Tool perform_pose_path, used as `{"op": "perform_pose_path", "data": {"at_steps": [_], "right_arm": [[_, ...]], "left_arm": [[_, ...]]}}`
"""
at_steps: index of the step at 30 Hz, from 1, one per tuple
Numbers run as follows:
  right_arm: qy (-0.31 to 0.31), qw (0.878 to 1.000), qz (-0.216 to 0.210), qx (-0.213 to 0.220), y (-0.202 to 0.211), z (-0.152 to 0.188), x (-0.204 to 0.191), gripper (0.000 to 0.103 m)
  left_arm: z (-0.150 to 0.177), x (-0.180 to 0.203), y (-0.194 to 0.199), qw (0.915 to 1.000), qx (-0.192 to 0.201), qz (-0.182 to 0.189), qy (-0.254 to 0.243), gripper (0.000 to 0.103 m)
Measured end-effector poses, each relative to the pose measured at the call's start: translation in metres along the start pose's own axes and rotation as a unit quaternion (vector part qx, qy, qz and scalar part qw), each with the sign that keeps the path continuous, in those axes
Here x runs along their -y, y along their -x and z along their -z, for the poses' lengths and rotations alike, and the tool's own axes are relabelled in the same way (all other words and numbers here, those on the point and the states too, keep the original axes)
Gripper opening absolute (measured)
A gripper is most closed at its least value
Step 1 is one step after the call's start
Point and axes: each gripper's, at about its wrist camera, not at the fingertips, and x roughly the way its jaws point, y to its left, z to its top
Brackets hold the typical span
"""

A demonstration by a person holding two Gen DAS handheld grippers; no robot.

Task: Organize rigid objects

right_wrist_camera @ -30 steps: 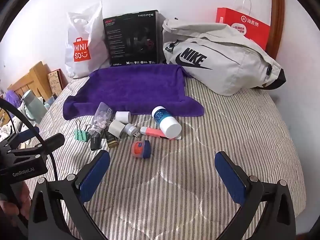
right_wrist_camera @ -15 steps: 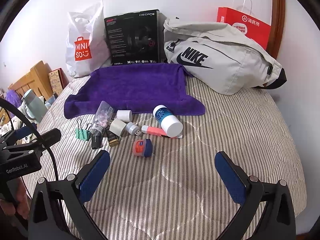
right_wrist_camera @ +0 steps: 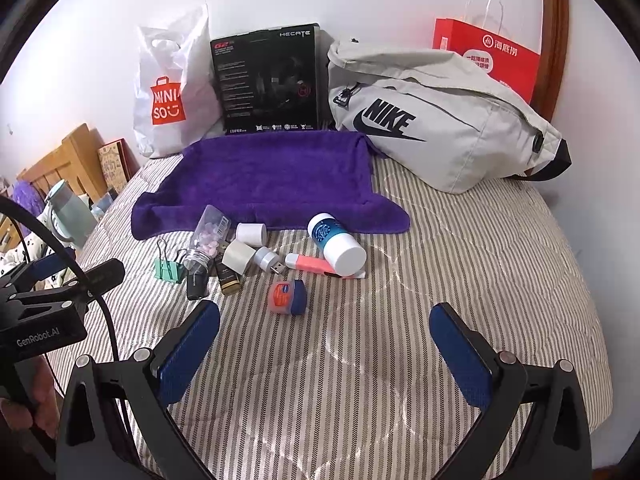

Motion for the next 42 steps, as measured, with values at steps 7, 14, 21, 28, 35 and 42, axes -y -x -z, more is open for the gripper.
{"op": "perform_pose_path", "data": {"at_steps": [7, 14, 21, 28, 35, 42], "right_arm": [[-0.002, 1.000, 0.000, 0.001, 0.0008, 0.0000, 0.0001, 0.103], [-0.002, 1.000, 0.001, -0.002, -0.0001, 0.0009, 0.0006, 0.103], [-0.002, 1.000, 0.003, 0.000, -0.0007, 0.0009, 0.0003, 0.103], [-0.002, 1.000, 0.007, -0.002, 0.0001, 0.0016, 0.0008, 0.103], [-0.002, 1.000, 0.008, -0.002, 0.0005, 0.0012, 0.0015, 0.103], [-0.004, 1.000, 0.008, -0.006, -0.0030, -0.0002, 0.0034, 0.103]], "left_arm": [[-0.0001, 0.0010, 0.0000, 1.0000, -0.002, 0.000, -0.003, 0.103], [0.0005, 0.0011, 0.0000, 1.0000, -0.001, 0.000, -0.003, 0.103], [0.0006, 0.0025, -0.0025, 1.0000, -0.001, -0.007, -0.007, 0.103], [0.0009, 0.0029, -0.0025, 1.0000, 0.000, -0.006, -0.006, 0.103], [-0.0001, 0.0041, -0.0015, 0.9999, 0.001, -0.007, -0.009, 0.103], [-0.0007, 0.0026, -0.0028, 0.9999, -0.003, -0.009, -0.009, 0.103]]}}
